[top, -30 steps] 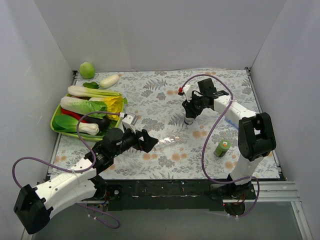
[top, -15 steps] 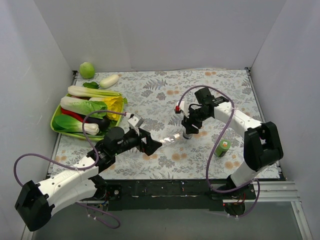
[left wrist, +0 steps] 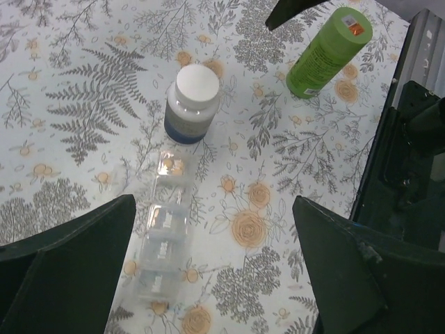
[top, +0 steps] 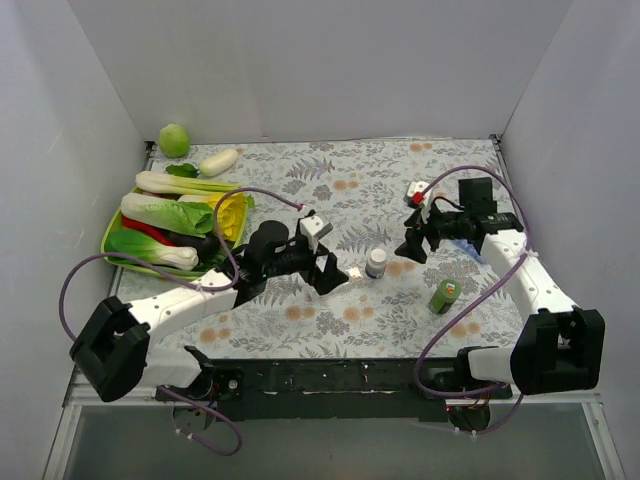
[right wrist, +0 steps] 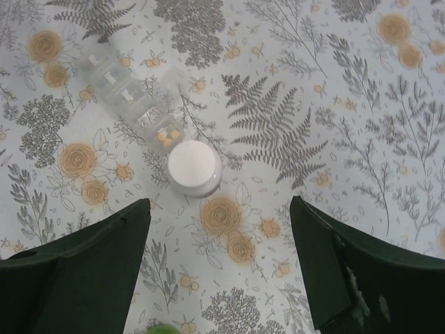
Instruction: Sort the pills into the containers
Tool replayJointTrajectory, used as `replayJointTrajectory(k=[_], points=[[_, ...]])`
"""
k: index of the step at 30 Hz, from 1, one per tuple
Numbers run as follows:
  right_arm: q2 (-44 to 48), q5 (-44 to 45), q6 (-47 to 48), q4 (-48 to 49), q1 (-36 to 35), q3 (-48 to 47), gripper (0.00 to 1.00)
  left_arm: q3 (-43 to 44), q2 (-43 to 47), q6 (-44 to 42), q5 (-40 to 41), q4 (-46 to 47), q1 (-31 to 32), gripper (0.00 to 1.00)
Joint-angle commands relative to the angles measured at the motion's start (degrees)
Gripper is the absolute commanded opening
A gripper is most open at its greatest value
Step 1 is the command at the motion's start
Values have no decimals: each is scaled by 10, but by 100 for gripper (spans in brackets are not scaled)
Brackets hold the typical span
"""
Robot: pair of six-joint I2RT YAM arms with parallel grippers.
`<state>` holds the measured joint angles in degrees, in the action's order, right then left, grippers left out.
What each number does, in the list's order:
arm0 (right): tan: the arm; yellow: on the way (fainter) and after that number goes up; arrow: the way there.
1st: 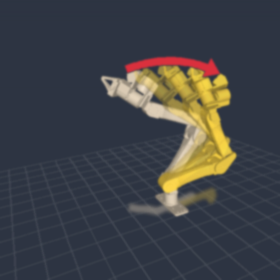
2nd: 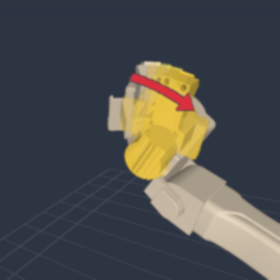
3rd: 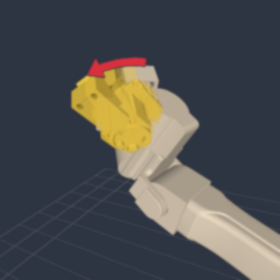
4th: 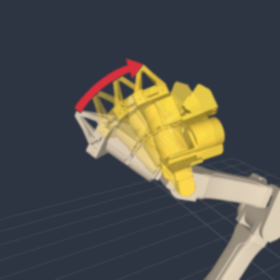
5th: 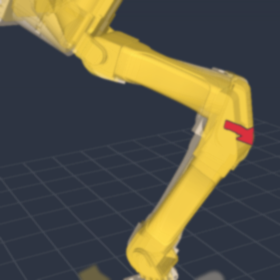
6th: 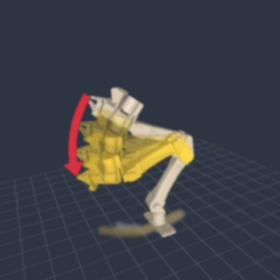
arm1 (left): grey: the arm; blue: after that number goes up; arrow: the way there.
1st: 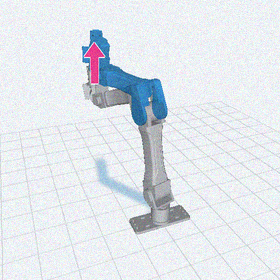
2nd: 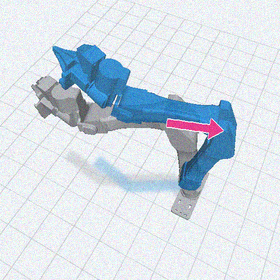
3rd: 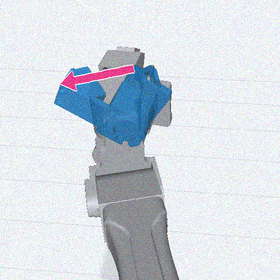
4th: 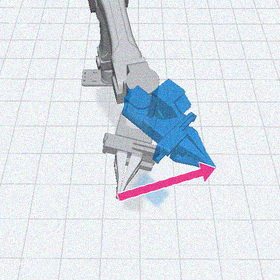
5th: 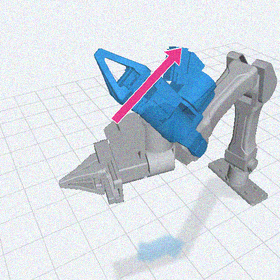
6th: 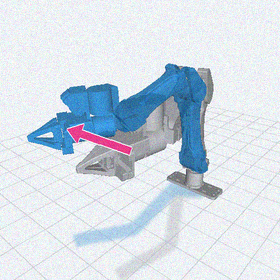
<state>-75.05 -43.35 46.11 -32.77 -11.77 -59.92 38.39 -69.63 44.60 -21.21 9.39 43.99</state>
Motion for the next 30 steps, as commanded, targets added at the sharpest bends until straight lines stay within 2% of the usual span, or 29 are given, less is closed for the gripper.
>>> replayJointTrajectory(k=[1, 5, 10, 12, 16, 17, 18, 22, 30], points=[[23, -115, -87, 131, 81, 83, 89, 80, -85, -70, -32, 7, 12, 97], [21, -132, -88, 132, 112, 110, 88, 163, -181, -83, -15, -30, 25, 93], [10, -162, -102, 134, 167, 115, 88, 281, -278, -56, 56, -90, 56, 82], [7, -171, -105, 131, 174, 110, 88, 305, -313, -46, 85, -127, 67, 77], [4, -172, -106, 129, 177, 108, 87, 338, -347, -42, 165, -157, 104, 75], [5, -172, -106, 129, 177, 107, 87, 344, -350, -39, 192, -158, 109, 72], [4, -172, -107, 129, 177, 107, 87, 347, -356, -34, 205, -161, 114, 64], [-1, -173, -108, 127, 178, 107, 87, 368, -369, -20, 269, -169, 130, 62], [-3, -169, -106, 126, 178, 107, 87, 407, -391, -11, 307, -188, 139, 63]])
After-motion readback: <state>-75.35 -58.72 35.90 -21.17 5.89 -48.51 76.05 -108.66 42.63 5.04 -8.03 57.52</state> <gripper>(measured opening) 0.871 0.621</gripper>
